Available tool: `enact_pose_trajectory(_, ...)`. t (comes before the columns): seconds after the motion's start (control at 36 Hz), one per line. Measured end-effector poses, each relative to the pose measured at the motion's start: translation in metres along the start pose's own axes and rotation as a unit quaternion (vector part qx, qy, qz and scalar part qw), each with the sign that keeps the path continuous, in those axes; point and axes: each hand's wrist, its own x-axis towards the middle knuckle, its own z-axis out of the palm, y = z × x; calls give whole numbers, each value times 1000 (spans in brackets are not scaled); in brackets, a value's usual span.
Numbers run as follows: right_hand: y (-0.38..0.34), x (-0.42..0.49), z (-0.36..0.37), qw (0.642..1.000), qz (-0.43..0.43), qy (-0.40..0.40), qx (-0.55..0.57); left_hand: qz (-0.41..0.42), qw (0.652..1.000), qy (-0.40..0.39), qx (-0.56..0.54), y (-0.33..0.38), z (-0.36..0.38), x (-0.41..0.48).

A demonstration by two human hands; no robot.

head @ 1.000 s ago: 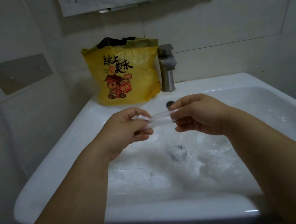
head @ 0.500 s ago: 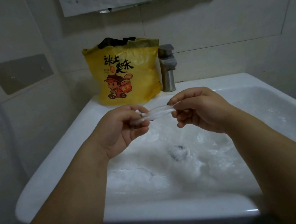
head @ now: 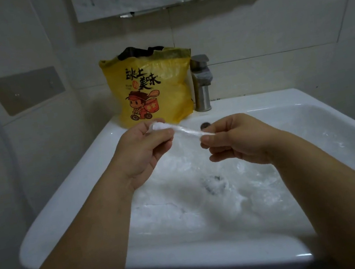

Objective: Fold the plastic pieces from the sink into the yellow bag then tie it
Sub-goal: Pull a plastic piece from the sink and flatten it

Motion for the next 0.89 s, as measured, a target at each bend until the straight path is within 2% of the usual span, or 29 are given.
enact_pose_trajectory(0.08,1,1,10,999,-40,27,0,13,991,3,-130,1,8,0)
enact_pose_trajectory(0.14,2,2,20,996,-72,39,22,6,988,-38,-149,-2,10,0)
enact_pose_trajectory(0.22,5,2,34,996,-75,-2,49,-49,992,-117,26,-17,16,-3)
enact_pose_trajectory(0.28,8,1,41,996,-64,-26,62,-76,983,-148,81,-24,21,-5)
enact_pose_trajectory(0.44,6,1,41,996,-47,-39,57,-73,989,-116,48,-15,22,-2)
enact_pose_trajectory(0.53,3,2,33,997,-28,-37,56,-36,999,-24,4,-10,18,1)
enact_pose_trajectory(0.61,2,1,25,999,-12,-29,40,8,997,61,51,-11,12,4)
enact_pose_trajectory(0.69,3,1,16,1000,-10,-9,28,41,991,118,49,-13,3,8)
enact_pose_trajectory(0.78,4,2,7,1000,-11,8,-7,52,989,112,85,-15,-5,11)
enact_pose_trajectory(0.89,4,2,0,999,-16,26,-20,51,985,63,152,-18,-10,8)
